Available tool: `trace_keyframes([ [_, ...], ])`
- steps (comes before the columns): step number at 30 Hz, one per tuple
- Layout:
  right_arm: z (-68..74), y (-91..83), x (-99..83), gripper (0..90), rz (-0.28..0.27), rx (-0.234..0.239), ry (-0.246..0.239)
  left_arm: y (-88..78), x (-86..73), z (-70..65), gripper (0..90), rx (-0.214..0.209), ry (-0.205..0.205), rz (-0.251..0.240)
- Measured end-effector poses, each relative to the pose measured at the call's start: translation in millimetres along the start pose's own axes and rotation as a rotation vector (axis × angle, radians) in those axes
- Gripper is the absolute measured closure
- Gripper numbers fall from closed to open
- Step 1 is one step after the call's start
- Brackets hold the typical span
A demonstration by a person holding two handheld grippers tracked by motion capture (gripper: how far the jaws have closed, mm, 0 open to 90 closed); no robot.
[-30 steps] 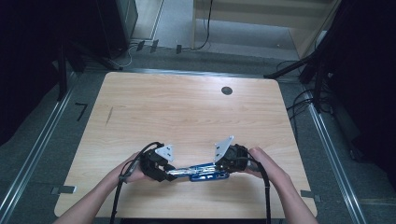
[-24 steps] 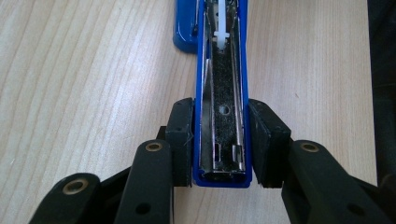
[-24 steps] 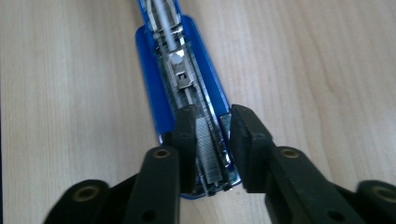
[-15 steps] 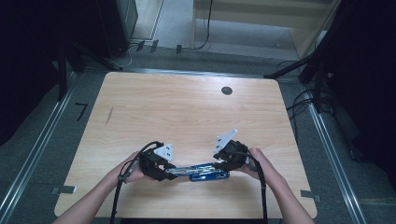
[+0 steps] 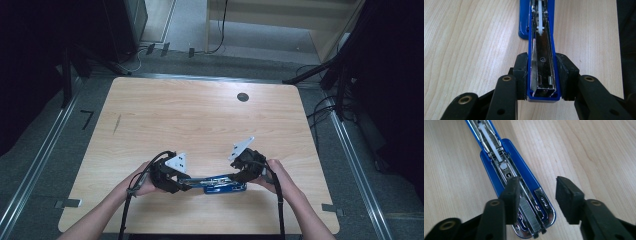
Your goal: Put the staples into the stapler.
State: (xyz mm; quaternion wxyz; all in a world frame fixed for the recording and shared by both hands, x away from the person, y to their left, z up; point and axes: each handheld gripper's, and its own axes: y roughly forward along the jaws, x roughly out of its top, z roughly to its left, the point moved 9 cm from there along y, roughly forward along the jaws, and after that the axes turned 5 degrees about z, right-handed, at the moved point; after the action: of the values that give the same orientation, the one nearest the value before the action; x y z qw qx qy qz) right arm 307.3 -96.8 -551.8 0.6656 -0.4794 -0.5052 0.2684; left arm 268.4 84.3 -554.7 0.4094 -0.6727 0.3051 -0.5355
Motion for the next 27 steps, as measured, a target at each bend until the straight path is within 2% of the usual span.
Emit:
trace_keyframes([
  [6, -7.2, -9.5, -5.7, 44.2, -0.022, -0.021, 0.086, -3.0, 4.8, -0.7, 65.7, 0.008, 0.006, -0.011],
  [12, -9.4, -17.0, -8.5, 42.9, -0.065, -0.021, 0.175, -5.8, 9.3, -1.3, 65.9, 0.022, 0.019, -0.007],
  [15, -8.2, -14.4, -9.2, 42.7, -0.071, -0.017, 0.191, -5.5, 11.0, -1.8, 65.9, 0.026, 0.027, -0.006],
  [20, -7.7, -8.0, -18.3, 41.7, -0.037, -0.049, 0.197, -5.8, 11.8, -1.4, 66.1, 0.029, 0.035, 0.000],
  [23, -10.8, -8.6, -23.2, 41.3, -0.039, -0.061, 0.219, -5.8, 11.8, -1.5, 66.1, 0.033, 0.039, 0.000],
  [27, -11.4, -8.8, -21.2, 40.6, -0.042, -0.068, 0.239, -5.8, 11.8, -1.9, 66.1, 0.034, 0.040, -0.001],
])
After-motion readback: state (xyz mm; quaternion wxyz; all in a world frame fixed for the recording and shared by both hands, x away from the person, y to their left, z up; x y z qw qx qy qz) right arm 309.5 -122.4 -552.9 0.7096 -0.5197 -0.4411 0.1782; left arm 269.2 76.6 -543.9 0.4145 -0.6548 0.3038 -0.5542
